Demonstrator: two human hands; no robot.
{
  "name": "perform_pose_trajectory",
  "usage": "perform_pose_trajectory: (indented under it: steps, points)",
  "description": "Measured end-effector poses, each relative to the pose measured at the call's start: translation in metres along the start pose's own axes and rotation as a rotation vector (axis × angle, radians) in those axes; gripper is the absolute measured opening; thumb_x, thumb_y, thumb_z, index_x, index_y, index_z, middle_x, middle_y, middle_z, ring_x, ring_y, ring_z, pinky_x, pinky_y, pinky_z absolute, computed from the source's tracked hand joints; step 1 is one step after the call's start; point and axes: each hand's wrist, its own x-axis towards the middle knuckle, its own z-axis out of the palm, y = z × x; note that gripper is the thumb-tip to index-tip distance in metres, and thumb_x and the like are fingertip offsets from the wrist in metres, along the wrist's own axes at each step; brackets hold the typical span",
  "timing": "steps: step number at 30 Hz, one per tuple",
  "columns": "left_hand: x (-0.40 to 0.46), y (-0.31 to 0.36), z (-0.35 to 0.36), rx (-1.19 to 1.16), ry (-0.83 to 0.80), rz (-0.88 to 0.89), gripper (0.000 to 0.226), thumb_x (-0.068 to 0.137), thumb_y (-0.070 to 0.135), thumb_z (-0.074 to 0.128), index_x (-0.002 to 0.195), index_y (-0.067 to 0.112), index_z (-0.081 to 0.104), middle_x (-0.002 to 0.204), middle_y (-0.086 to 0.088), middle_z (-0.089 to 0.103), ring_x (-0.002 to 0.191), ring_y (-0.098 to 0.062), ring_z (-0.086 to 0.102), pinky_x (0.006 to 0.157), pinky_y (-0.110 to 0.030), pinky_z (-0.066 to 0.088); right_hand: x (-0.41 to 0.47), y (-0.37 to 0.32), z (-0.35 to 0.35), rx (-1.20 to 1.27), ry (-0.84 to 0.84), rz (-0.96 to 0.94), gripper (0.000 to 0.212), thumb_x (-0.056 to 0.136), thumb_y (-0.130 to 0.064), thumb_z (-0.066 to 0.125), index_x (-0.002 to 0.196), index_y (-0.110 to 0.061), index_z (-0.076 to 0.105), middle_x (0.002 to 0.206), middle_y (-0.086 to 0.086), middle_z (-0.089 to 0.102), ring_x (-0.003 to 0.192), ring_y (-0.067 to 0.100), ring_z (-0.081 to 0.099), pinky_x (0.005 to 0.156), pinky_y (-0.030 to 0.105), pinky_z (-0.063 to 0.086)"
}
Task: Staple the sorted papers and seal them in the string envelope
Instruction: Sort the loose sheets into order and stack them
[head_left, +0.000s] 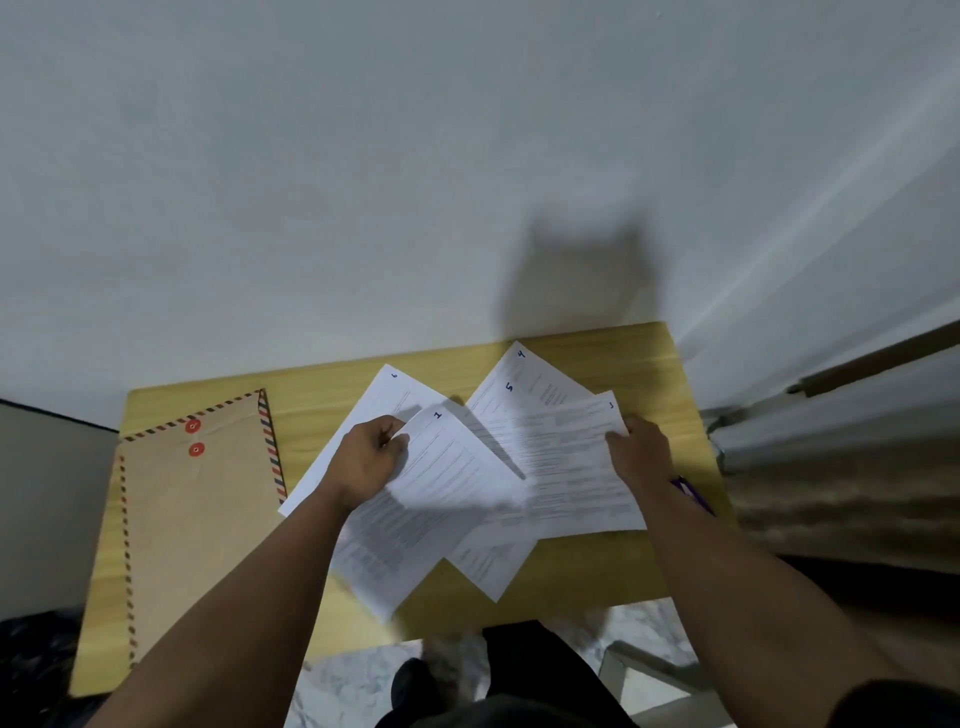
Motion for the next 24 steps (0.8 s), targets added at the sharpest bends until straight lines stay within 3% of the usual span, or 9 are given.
perform_pose_trajectory:
  steps: [5,9,11,13,15,18,21,22,24]
  points:
    - [-0.034,-0.002,-0.014,-0.023,0.036,0.102,0.037,0.103,0.012,0.060,0.070,0.026,0.052,0.053,0.020,0.053,0.051,-0.001,0.046,0.063,-0.029,0.035,-0.034,-0.035,-0.028,0.119,-0.043,-0.234,0.032,0.102,-0.021,0.056,0.075,-0.004,0.058,0.070,0.007,0.054,0.072,0.027,0.055,0.061,0.033,0.034]
    - [-0.073,-0.003,-0.033,-0.043,0.049,0.233,0.025,0.103,0.012,0.062,0.081,0.021,0.068,0.063,0.014,0.058,0.059,-0.002,0.049,0.067,-0.028,0.040,-0.083,-0.086,-0.050,0.174,-0.174,-0.415,0.035,0.101,-0.020,0.058,0.075,0.003,0.059,0.071,0.004,0.046,0.070,0.016,0.043,0.064,0.031,0.031]
    - [-0.094,-0.003,-0.044,-0.068,0.054,0.287,0.017,0.103,0.014,0.063,0.090,0.018,0.073,0.071,0.010,0.063,0.061,-0.002,0.051,0.068,-0.027,0.042,-0.118,-0.110,-0.055,0.197,-0.219,-0.520,0.037,0.099,-0.018,0.060,0.065,-0.009,0.051,0.068,0.001,0.041,0.062,0.013,0.038,0.059,0.029,0.029]
    - [-0.114,-0.005,-0.054,-0.091,0.079,0.330,0.014,0.103,0.017,0.064,0.094,0.018,0.074,0.077,0.007,0.067,0.060,-0.002,0.051,0.068,-0.027,0.043,-0.157,-0.131,-0.054,0.214,-0.271,-0.585,0.039,0.098,-0.020,0.062,0.059,-0.024,0.060,0.060,-0.012,0.047,0.052,0.005,0.042,0.051,0.020,0.034]
    - [-0.133,-0.005,-0.065,-0.119,0.128,0.343,0.010,0.103,0.021,0.065,0.103,0.017,0.074,0.089,0.007,0.069,0.063,-0.002,0.053,0.069,-0.023,0.042,-0.194,-0.147,-0.050,0.185,-0.371,-0.626,0.040,0.097,-0.025,0.061,0.059,-0.035,0.066,0.056,-0.018,0.051,0.049,0.001,0.045,0.048,0.013,0.036]
    - [-0.158,-0.007,-0.079,-0.164,0.207,0.368,0.017,0.103,0.021,0.067,0.117,0.013,0.071,0.122,0.008,0.067,0.095,-0.010,0.062,0.078,-0.014,0.043,-0.237,-0.160,-0.038,0.156,-0.483,-0.659,0.031,0.096,-0.027,0.057,0.069,-0.012,0.058,0.066,-0.008,0.049,0.060,0.011,0.043,0.060,0.024,0.036]
    - [-0.183,-0.010,-0.090,-0.214,0.220,0.405,0.012,0.102,0.017,0.067,0.112,0.013,0.072,0.135,0.008,0.061,0.120,-0.012,0.058,0.091,-0.020,0.041,-0.270,-0.162,-0.026,0.189,-0.564,-0.656,0.031,0.094,-0.028,0.053,0.092,0.001,0.062,0.079,0.002,0.058,0.071,0.016,0.053,0.072,0.032,0.041]
    - [-0.189,-0.012,-0.093,-0.223,0.212,0.401,0.011,0.102,0.018,0.067,0.111,0.014,0.072,0.134,0.010,0.063,0.116,-0.009,0.060,0.091,-0.022,0.041,-0.279,-0.160,-0.023,0.208,-0.591,-0.652,0.029,0.095,-0.028,0.052,0.095,-0.002,0.066,0.081,0.001,0.063,0.073,0.016,0.058,0.073,0.030,0.045]
    - [-0.199,-0.016,-0.097,-0.203,0.196,0.386,0.009,0.102,0.022,0.066,0.105,0.023,0.075,0.116,0.018,0.072,0.086,-0.001,0.064,0.081,-0.025,0.044,-0.292,-0.159,-0.017,0.265,-0.642,-0.645,0.025,0.095,-0.024,0.051,0.093,-0.008,0.071,0.083,-0.001,0.067,0.075,0.015,0.062,0.075,0.026,0.049]
